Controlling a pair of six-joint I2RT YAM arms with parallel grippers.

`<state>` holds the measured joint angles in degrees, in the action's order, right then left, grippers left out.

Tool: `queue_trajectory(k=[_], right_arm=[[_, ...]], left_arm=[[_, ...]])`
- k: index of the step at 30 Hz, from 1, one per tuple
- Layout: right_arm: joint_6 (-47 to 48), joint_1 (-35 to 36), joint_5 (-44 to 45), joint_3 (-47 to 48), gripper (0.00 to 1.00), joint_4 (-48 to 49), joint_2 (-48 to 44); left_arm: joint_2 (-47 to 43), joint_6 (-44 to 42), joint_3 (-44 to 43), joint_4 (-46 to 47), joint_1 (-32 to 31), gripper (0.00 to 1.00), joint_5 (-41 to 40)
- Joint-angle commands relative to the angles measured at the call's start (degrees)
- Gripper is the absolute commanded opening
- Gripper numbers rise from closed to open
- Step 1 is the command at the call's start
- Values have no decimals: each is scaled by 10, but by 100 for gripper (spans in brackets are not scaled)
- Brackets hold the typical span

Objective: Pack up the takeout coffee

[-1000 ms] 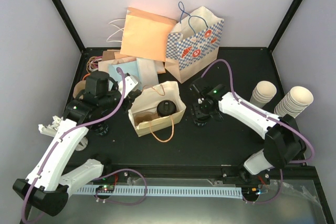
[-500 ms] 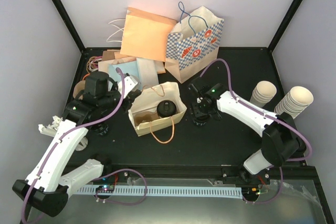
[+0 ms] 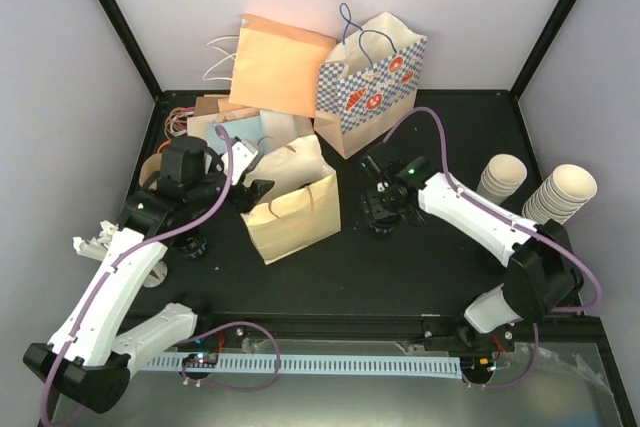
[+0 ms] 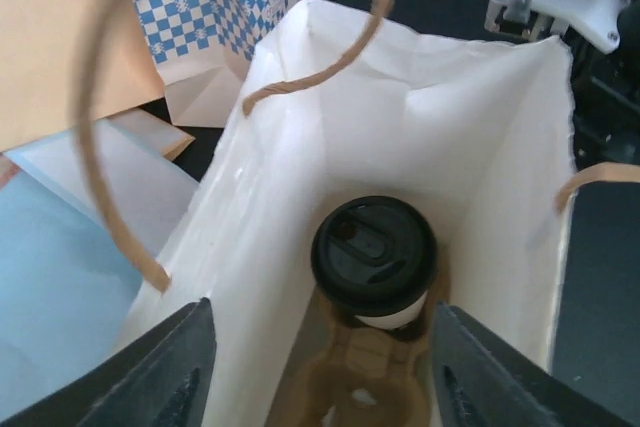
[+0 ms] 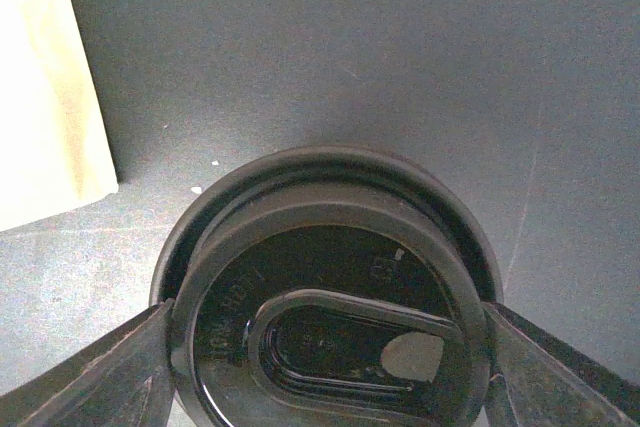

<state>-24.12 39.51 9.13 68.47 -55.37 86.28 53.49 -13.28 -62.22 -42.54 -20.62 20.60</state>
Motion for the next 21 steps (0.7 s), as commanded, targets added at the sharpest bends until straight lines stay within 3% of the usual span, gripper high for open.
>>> queue_trajectory(k=[1, 5, 11, 17, 21], right_arm=[[4, -2, 20, 9, 80, -5, -24], [8, -2, 23, 6, 80, -8, -39], [16, -8, 35, 1, 80, -13, -78], [22, -13, 36, -2, 80, -19, -112], [22, -14, 29, -6, 80, -17, -129]], left_arm=[[-18, 0, -38, -2, -1, 67, -3], [-20, -18, -65, -4, -1, 82, -11], [35, -82, -136, -34, -4, 89, 28], [185, -174, -279, -171, -49, 89, 35], [283, -194, -382, -221, -91, 89, -22]])
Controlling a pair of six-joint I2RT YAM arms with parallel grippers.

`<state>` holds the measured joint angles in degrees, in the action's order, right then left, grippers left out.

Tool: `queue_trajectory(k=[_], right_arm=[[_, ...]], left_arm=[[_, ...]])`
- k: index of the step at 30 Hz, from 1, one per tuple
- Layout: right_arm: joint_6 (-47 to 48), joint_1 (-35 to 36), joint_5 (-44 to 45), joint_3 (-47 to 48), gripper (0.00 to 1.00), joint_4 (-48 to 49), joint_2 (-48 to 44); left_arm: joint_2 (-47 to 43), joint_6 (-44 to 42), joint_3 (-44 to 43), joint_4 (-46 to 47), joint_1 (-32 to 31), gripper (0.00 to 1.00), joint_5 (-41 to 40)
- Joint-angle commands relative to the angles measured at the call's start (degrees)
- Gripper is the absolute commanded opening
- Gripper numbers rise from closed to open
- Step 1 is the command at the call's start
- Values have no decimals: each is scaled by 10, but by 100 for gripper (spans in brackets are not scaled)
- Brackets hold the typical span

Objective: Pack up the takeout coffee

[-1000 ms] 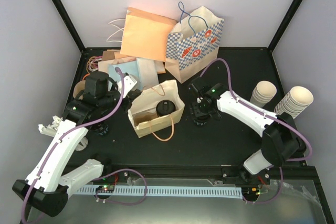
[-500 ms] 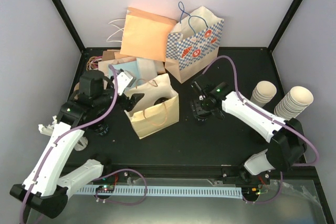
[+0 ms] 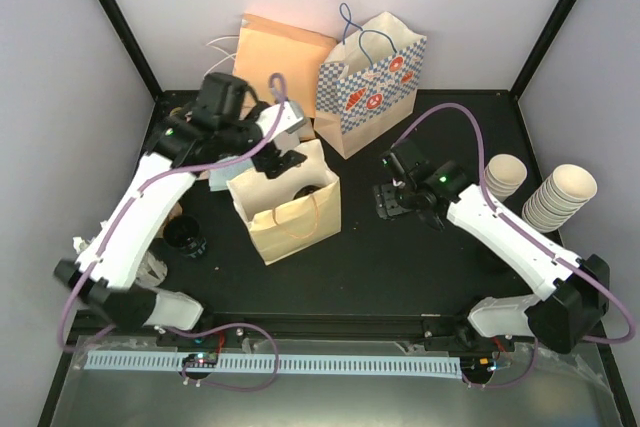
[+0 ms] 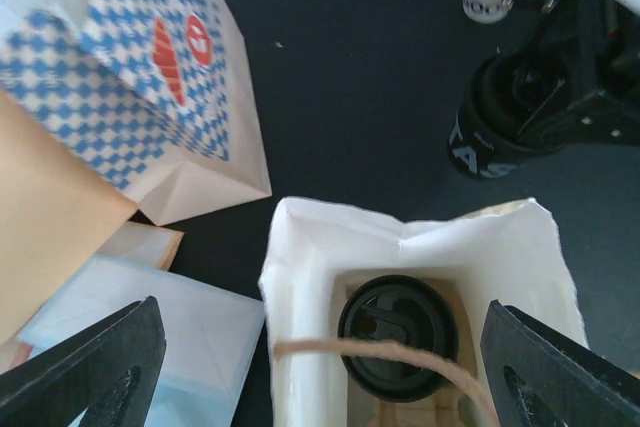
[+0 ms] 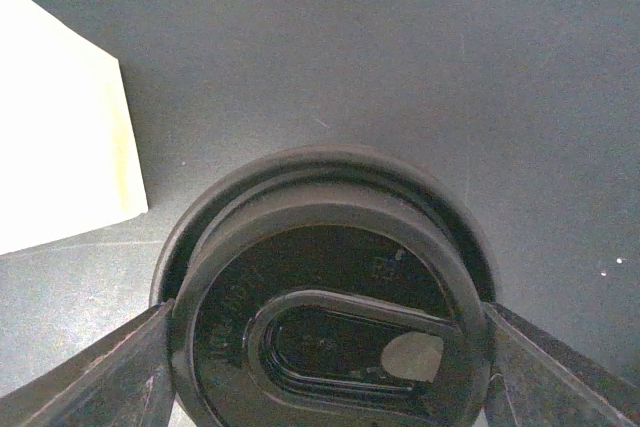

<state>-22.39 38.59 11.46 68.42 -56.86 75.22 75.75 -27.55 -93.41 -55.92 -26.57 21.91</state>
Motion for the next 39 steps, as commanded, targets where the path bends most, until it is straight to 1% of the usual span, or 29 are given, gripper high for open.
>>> queue_trajectory(k=[1, 5, 7, 9, 11, 15, 17, 19, 21, 23, 25, 30, 32, 36, 39], right_arm=[[6, -5, 4, -7, 79, -1, -21], [5, -5, 1, -16, 80, 1, -35], [6, -5, 1, -20, 80, 1, -42], [6, -6, -1, -25, 79, 2, -49], [5, -6, -3, -29, 80, 5, -54], [4, -7, -11, -33, 79, 8, -56], [3, -6, -15, -34, 79, 9, -56], [3, -6, -16, -35, 79, 12, -57], [4, -6, -16, -35, 79, 12, -54], [5, -7, -19, -33, 79, 12, -53], [5, -6, -20, -33, 79, 14, -52], [5, -7, -24, -33, 79, 16, -48], [5, -7, -26, -32, 79, 16, -47], [5, -7, -27, -32, 79, 17, -47], [5, -6, -27, -32, 79, 17, -47]], left_arm=[[76, -59, -87, -94, -42, 89, -43], [118, -108, -125, -108, -76, 84, -92], [140, -110, -143, -113, -78, 84, -112], [176, -111, -181, -149, -78, 83, -116], [212, -103, -221, -178, -79, 80, -127], [243, -93, -242, -192, -79, 75, -169], [258, -103, -249, -204, -79, 74, -192], [268, -114, -253, -218, -78, 73, -197], [281, -110, -257, -222, -78, 69, -217], [284, -105, -262, -224, -78, 63, -223], [281, -95, -269, -219, -78, 60, -221], [251, -65, -297, -190, -77, 55, -178], [237, -56, -302, -181, -78, 54, -175], [211, -34, -294, -162, -79, 52, -197], [198, -21, -280, -143, -78, 50, -249]])
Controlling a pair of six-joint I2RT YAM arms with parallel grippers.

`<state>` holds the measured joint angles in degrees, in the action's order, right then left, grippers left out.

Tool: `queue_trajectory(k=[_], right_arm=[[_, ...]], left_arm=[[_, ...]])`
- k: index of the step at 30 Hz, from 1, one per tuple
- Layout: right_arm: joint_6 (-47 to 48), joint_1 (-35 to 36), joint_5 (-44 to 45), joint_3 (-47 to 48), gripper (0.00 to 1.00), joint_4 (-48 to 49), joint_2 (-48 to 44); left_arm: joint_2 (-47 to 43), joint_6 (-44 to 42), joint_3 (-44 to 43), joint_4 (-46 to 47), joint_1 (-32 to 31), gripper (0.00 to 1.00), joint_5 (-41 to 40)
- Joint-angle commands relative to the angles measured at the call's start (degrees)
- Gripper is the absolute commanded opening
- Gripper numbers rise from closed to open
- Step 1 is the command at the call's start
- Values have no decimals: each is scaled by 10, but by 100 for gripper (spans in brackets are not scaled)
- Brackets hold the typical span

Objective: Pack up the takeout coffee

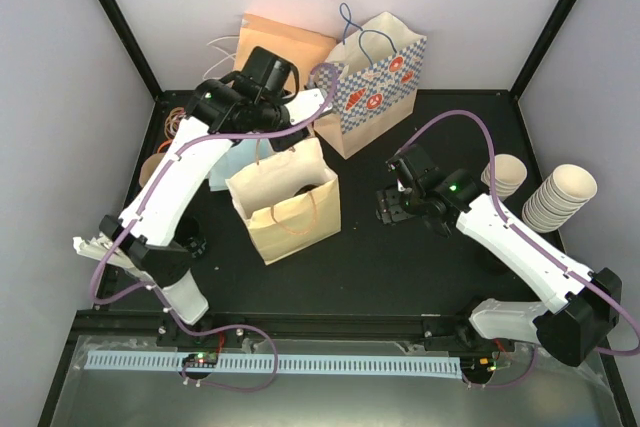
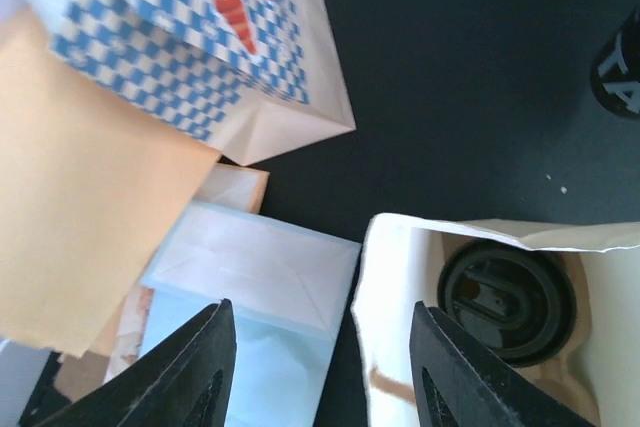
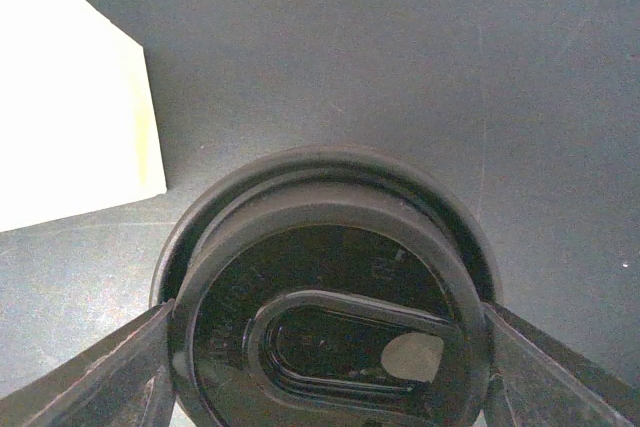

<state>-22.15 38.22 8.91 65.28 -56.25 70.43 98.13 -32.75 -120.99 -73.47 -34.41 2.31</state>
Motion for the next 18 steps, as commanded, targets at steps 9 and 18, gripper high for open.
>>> queue_trajectory(k=[9, 18], right_arm=[[3, -3, -1, -2, 78, 11, 0], [-1, -3, -6, -2, 78, 10, -3]], left_arm=[[-21, 33, -35, 100, -4, 53, 22], [84, -27, -126, 13, -23, 50, 44]])
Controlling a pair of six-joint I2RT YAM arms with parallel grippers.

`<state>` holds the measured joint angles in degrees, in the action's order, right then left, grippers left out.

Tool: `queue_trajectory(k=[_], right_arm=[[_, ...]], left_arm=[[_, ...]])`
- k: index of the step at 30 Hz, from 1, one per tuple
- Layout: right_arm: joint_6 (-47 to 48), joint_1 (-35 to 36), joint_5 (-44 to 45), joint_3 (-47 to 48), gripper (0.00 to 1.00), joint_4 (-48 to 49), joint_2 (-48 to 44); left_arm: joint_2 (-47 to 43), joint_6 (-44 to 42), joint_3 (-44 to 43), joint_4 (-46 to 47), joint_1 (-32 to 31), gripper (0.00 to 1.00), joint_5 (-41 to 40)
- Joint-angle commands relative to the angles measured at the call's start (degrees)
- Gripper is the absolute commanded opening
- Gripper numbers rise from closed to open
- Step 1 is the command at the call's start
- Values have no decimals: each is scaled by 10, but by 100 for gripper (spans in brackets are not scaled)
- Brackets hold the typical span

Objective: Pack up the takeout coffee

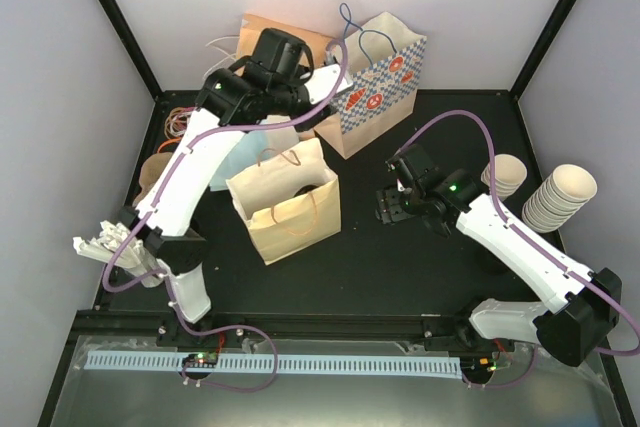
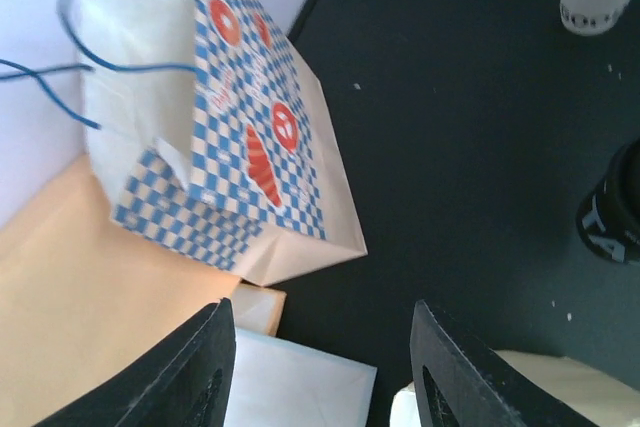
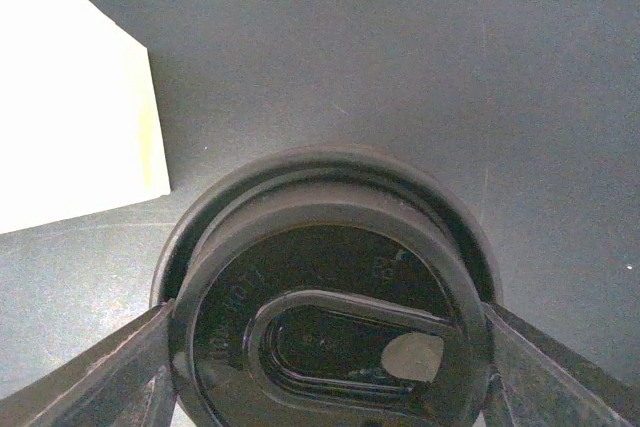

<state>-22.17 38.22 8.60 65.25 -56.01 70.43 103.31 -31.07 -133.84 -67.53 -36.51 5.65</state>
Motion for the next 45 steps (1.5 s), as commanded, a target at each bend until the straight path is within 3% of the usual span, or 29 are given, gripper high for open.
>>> queue_trajectory(k=[1, 8, 14, 17, 22, 28, 35, 41, 43, 45], right_arm=[[-1, -3, -2, -3, 78, 7, -5], [3, -2, -6, -3, 78, 5, -6], [6, -3, -15, 4, 78, 6, -3], [6, -3, -21, 4, 78, 8, -3], [4, -3, -22, 2, 78, 9, -5], [3, -3, -23, 3, 78, 7, -11], [1, -3, -23, 6, 78, 6, -13], [-1, -3, -25, -1, 78, 7, -18], [-2, -3, -25, -2, 78, 6, -18], [-2, -3, -24, -3, 78, 6, -20]], left_arm=[[31, -62, 12, -56, -2, 50, 11], [-13, -266, 93, -108, 1, 51, 6], [-35, -480, 136, -109, 4, 48, 76], [-40, -531, 149, -85, 4, 50, 110], [-28, -573, 143, -94, 1, 50, 144], [-16, -578, 168, -85, -8, 48, 88], [-6, -576, 193, -64, -19, 37, 45], [-5, -571, 205, -43, -33, 23, 41], [-6, -551, 206, -32, -40, 5, 39], [-9, -513, 205, -16, -42, 2, 38]])
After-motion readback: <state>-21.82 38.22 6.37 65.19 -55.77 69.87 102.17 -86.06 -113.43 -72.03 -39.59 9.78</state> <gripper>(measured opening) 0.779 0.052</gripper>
